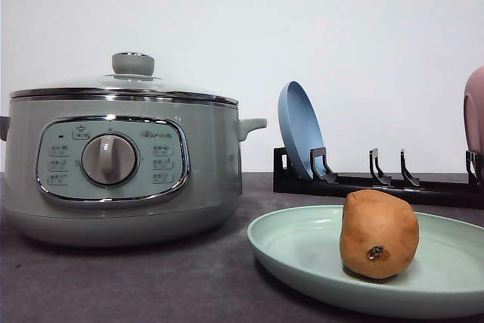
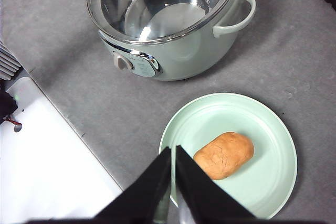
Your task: The right arm pick the green plate and place it on desk, then the left arm uncap open the steamer lid, the right arm pick the potato and place it on the plate, then the right arm cap close the steamer lid
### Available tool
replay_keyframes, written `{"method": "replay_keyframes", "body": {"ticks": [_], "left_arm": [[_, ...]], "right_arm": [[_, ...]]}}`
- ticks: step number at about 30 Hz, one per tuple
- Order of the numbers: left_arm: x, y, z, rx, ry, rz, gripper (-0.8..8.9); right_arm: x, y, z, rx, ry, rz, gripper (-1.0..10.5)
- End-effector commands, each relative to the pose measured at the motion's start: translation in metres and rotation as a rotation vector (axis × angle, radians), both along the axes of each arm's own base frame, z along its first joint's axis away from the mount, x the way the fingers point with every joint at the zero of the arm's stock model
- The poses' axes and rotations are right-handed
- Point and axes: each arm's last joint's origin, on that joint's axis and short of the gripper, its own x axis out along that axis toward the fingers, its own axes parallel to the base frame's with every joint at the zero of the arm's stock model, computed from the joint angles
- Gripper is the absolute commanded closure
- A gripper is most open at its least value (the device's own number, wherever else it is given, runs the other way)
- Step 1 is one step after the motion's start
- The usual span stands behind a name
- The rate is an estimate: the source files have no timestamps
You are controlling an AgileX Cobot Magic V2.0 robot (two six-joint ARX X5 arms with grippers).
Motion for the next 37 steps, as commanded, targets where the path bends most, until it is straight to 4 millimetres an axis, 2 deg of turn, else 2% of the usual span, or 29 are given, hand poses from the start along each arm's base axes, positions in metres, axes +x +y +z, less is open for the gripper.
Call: {"method": "replay_keyframes", "body": {"ticks": [1,4,8,15,21,27,30,37], "left_arm": [[-0.009,0.011,-0.025,0.044,-0.049,0.203,7.96],[-0.022,0.017,-0.053,0.034,-0.101,0.319,7.96],[-0.029,0.020,-0.097,0.031,-0.133,0.365,7.96],[-0.023,0.022,-0.187,0.037,-0.093,0.388,7.96],[-0.019,0.023,-0.247,0.046,-0.013,0.388,7.96],[-0.015,0.023,-0.298,0.051,0.048,0.387,7.96],[-0.012,0.023,-0.317,0.039,0.085,0.386,7.96],[-0.005,0.024,-0.345,0.049,0.173,0.384,7.96]], "right_arm": [[0.000,0.001,0.004,0.007,-0.022,0.011,9.4],[0.000,0.001,0.004,0.007,-0.022,0.011,9.4],[0.000,0.001,0.004,0.007,-0.022,0.011,9.4],[0.000,0.001,0.004,0.007,-0.022,0.011,9.4],[0.000,0.001,0.004,0.007,-0.022,0.011,9.4],[0.000,0.001,0.004,0.007,-0.022,0.011,9.4],[0.000,0.001,0.004,0.007,-0.022,0.011,9.4],[0.000,0.001,0.004,0.007,-0.022,0.011,9.4]]}}
